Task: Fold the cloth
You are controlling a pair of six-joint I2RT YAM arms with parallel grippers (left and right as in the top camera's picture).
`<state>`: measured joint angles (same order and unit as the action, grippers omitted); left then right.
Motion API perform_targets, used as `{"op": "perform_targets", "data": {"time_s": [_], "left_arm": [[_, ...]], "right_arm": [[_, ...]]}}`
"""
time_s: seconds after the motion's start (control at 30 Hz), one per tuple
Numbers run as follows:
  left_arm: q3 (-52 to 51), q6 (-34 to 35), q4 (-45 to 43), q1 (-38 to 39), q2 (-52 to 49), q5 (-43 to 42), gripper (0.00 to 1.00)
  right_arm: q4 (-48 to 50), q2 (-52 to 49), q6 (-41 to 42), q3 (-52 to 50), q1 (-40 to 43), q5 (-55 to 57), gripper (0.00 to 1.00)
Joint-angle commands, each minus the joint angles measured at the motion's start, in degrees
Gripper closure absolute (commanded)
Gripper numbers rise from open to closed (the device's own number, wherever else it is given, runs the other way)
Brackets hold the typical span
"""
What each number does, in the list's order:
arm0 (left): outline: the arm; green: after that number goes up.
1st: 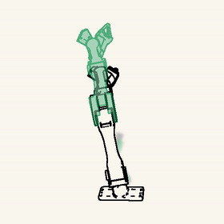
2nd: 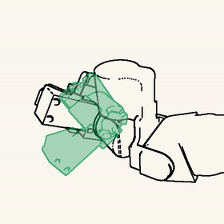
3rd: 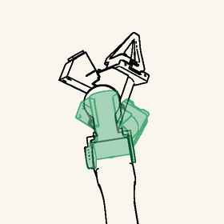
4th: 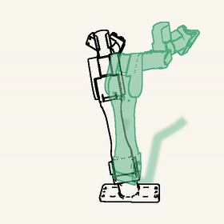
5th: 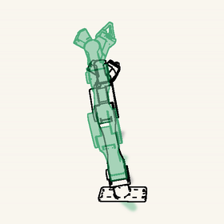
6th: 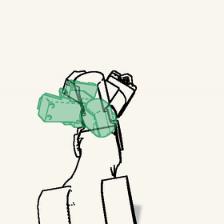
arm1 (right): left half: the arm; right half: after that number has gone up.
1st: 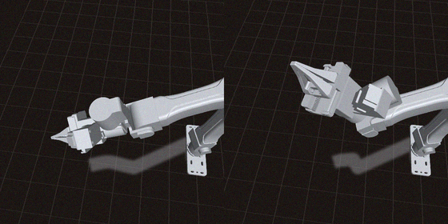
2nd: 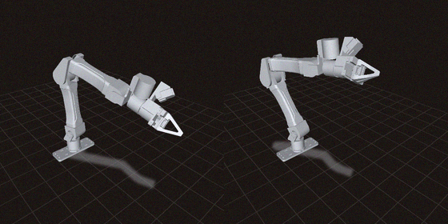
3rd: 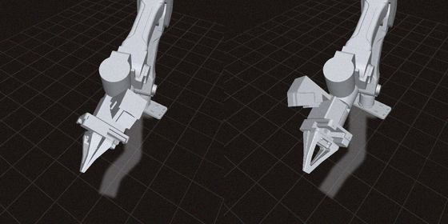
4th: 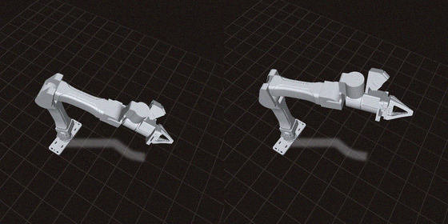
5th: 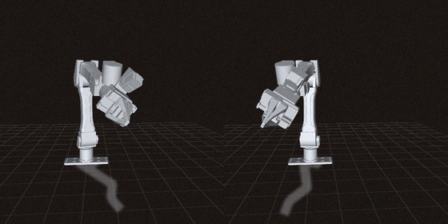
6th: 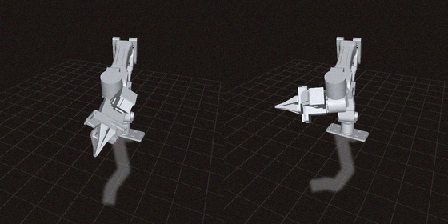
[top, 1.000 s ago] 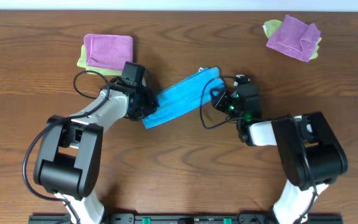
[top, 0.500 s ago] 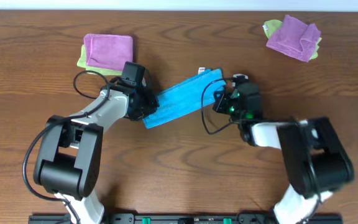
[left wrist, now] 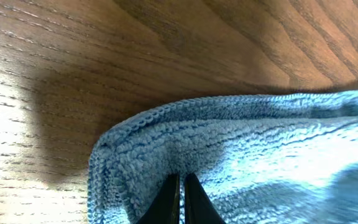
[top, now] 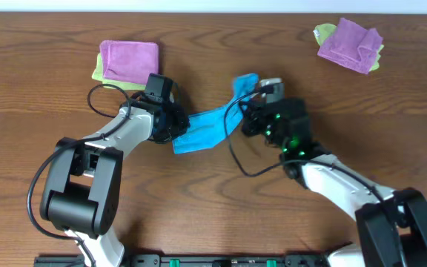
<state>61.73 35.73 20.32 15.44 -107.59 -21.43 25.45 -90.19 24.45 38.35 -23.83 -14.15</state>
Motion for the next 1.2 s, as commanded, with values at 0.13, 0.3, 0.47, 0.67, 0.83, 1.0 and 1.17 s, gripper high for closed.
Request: {"op": "perform_targets", "data": {"time_s": [0.13, 0.3, 0.47, 0.67, 0.83, 1.0, 1.17], "left_arm": [[0.7, -1.03, -0.07, -0.11, -0.76, 0.57, 0.94], [0.74, -1.51, -0.04, -0.15, -0.72, -0.07, 0.94], [0.81, -2.78, 0.07, -0.2, -0.59, -1.14, 0.94], [2.27, -5.95, 4.33, -1.36, 2.23, -1.03, 0.94], [2.62, -7.5, 6.05, -2.75, 6.47, 0.92, 0.94], [2.62, -9.09, 9.03, -4.17, 8.02, 2.62, 0.94], [2.58, -10.54, 13.79, -4.26, 7.96, 7.93, 0.94]], "right_arm": [[-4.7, 0.63, -4.85, 3.54, -5.92, -0.42, 0.99], [-5.14, 0.46, -5.01, 3.78, -7.48, -0.42, 0.99], [-5.16, 0.26, -5.01, 4.07, -9.33, -0.26, 0.99], [-5.79, 0.17, -5.01, 4.42, -10.38, 0.22, 0.99], [-7.19, 0.17, -5.9, 5.42, -10.45, 0.68, 0.99], [-8.98, 0.02, -7.65, 6.69, -11.13, 0.87, 0.99], [-9.84, -0.94, -8.46, 8.31, -12.57, 1.31, 0.99]]}}
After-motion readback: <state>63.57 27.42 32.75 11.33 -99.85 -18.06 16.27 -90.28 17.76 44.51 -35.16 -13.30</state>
